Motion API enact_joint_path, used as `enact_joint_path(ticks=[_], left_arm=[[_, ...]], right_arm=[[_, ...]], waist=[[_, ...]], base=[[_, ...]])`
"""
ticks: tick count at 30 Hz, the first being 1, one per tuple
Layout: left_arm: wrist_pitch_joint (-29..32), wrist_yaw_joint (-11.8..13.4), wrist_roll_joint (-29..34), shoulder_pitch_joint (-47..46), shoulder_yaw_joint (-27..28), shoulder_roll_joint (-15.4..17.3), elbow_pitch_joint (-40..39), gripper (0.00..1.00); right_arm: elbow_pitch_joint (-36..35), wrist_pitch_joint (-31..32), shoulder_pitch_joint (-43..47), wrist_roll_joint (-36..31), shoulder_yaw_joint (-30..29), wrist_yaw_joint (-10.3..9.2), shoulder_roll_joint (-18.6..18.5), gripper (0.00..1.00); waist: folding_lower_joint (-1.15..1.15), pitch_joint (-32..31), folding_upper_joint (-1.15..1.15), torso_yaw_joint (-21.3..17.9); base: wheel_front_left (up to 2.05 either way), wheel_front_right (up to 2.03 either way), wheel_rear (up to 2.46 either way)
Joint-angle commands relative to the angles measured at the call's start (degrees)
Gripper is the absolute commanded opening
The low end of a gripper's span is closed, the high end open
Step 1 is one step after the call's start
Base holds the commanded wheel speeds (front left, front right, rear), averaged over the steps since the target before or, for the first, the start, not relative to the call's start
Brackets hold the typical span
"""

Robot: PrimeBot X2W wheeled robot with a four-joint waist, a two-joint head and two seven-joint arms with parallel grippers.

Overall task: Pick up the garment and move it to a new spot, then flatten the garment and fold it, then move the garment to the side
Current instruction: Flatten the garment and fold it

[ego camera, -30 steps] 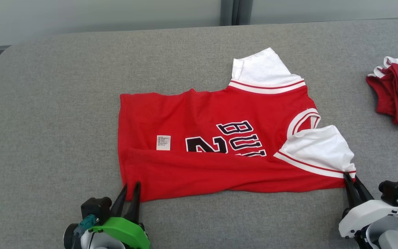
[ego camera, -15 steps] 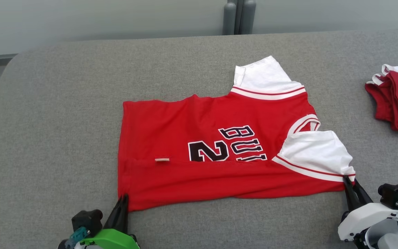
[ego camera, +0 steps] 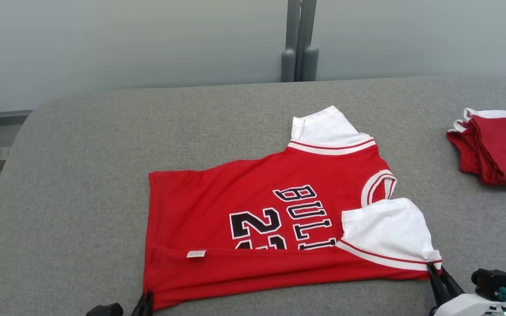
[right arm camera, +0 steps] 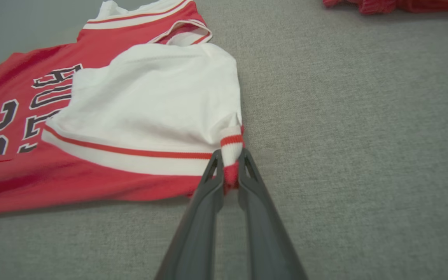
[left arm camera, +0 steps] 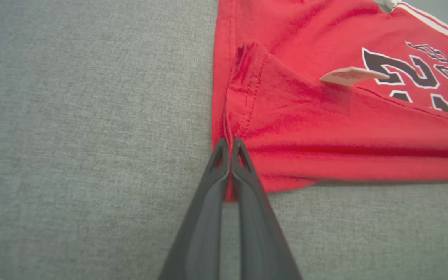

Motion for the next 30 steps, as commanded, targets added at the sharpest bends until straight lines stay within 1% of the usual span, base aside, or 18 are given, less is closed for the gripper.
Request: enact_joint_path(ticks=[1,8,14,19,20,21,22,23,25,30], left_arm=[[0.0,0.11,0.71,0.98,0.75,0.46,0.33,0.0],[0.0,0.11,2.44,2.78,2.61,0.53,1.37,0.0],[0.0,0.1,3.93,3.36,3.97,0.53,2.15,0.0],[0.0,0.11,5.07,3.23,5.02,0.52,2.75,0.0],[0.0,0.11,5.3,3.16,5.22,0.52,2.78,0.05],[0.0,0.11,5.46,3.11,5.38,0.52,2.86,0.45],[0.0,0.11,5.72,3.06,5.54,0.52,2.91,0.97],[0.0,0.19,5.8,2.97,5.75,0.5,2.89,1.0],[0.0,0.29,6.03,2.83,5.9,0.49,2.76,1.0],[0.0,0.66,6.79,2.19,6.58,0.41,0.27,1.0]], right_arm=[[0.03,0.03,0.56,0.62,0.37,-0.14,-0.18,0.0],[0.15,0.03,3.22,2.27,3.13,-0.15,-0.3,0.0],[-0.87,0.03,5.83,3.72,4.95,-0.15,-1.08,0.0],[-0.99,0.03,4.59,5.04,5.69,-0.15,-1.96,0.0],[-1.22,0.03,4.31,5.09,5.38,-0.15,-2.04,0.39],[-1.47,0.03,4.15,5.03,5.22,-0.15,-2.06,1.0],[-1.83,0.03,3.92,4.86,4.91,-0.15,-2.11,1.0],[-2.22,0.03,3.74,4.59,4.49,-0.14,-2.14,1.0],[-2.53,0.03,3.63,4.28,4.0,-0.13,-2.13,1.0],[-4.61,0.03,2.51,2.17,0.3,-0.13,-2.18,1.0]], waist=[[0.0,-1.92,0.0,-0.23],[0.0,-4.18,0.0,-0.34],[0.0,-4.77,0.0,-0.58],[0.0,-4.5,0.0,-0.86],[0.0,-4.39,0.0,-0.88],[0.0,-4.28,0.0,-0.86],[0.0,-4.16,0.0,-0.79],[0.0,-4.05,0.0,-0.7],[0.0,-3.92,0.0,-0.58],[0.0,-3.11,0.0,0.28]], base=[[0.0,0.0,0.0],[0.0,0.0,0.0],[0.0,0.0,0.0],[0.0,0.0,0.0],[0.0,0.0,0.0],[0.0,0.0,0.0],[0.0,0.0,0.0],[0.0,0.0,0.0],[0.0,0.0,0.0],[0.0,0.0,0.0]])
